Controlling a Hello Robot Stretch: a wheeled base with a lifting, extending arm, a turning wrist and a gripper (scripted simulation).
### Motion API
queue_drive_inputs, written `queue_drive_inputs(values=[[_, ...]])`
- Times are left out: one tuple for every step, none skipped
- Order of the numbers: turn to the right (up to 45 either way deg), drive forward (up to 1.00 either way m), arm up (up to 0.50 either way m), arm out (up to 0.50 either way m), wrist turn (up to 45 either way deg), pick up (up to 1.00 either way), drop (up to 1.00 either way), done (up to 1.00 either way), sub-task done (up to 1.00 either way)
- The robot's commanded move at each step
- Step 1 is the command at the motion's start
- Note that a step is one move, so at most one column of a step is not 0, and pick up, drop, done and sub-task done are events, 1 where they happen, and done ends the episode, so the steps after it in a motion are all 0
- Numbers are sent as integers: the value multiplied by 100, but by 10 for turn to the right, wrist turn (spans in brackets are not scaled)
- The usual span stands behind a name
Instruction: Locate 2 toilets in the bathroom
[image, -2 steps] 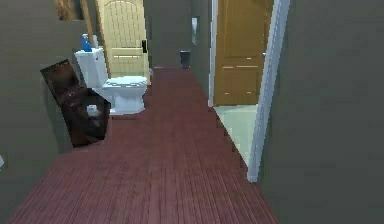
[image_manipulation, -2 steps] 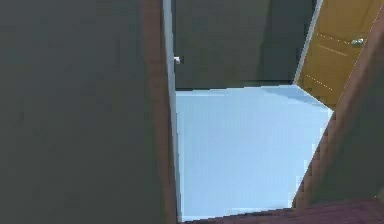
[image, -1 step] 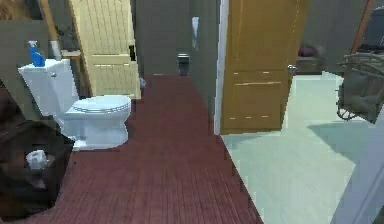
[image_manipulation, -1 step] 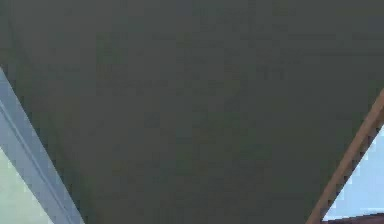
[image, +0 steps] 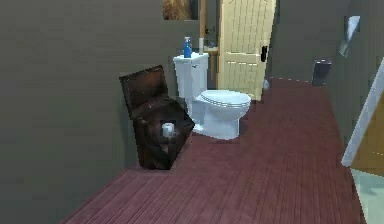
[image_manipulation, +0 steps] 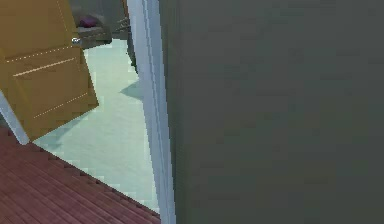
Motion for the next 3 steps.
queue_drive_inputs(values=[[0, 5, 0, 0, 0, 0, 0, 0, 0], [120, 0, 0, 0, 0, 0, 0, 0, 0], [0, 95, 0, 0, 0, 0, 0, 0, 0]])
